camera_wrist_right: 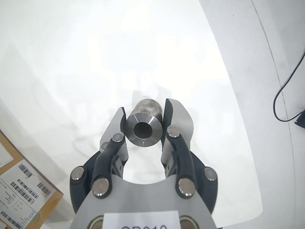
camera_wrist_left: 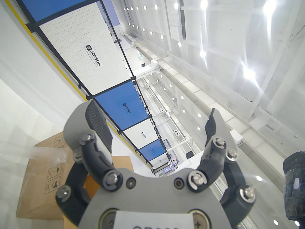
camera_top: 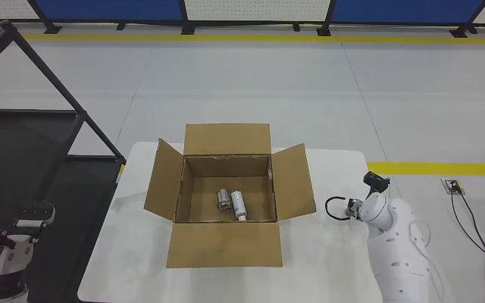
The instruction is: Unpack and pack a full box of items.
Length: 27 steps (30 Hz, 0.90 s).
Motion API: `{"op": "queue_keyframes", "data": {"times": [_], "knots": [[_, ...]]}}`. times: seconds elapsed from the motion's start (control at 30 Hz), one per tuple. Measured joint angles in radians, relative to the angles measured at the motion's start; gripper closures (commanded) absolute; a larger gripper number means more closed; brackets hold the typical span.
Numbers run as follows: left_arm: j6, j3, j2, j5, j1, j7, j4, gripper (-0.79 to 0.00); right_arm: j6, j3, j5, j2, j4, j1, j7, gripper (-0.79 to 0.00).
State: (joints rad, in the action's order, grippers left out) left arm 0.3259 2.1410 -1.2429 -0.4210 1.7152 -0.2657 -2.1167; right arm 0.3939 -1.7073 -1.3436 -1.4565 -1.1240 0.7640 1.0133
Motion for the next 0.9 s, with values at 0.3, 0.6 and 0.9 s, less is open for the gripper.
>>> {"op": "queue_keyframes", "data": {"times": [0.3, 0.6, 0.9], "knots": [[0.0, 0.0, 0.0, 0.0, 0.0, 0.0, 0.0, -0.785, 0.029, -0.011, 0.073, 0.002, -0.281, 0.09, -0.028, 0.0], [0.0, 0.0, 0.0, 0.0, 0.0, 0.0, 0.0, -0.785, 0.101, 0.155, 0.06, -0.015, -0.875, 0.259, -0.048, 0.0], [0.0, 0.0, 0.0, 0.0, 0.0, 0.0, 0.0, -0.785, 0.046, 0.498, -0.093, -0.034, -0.933, 0.216, -0.005, 0.0]]}}
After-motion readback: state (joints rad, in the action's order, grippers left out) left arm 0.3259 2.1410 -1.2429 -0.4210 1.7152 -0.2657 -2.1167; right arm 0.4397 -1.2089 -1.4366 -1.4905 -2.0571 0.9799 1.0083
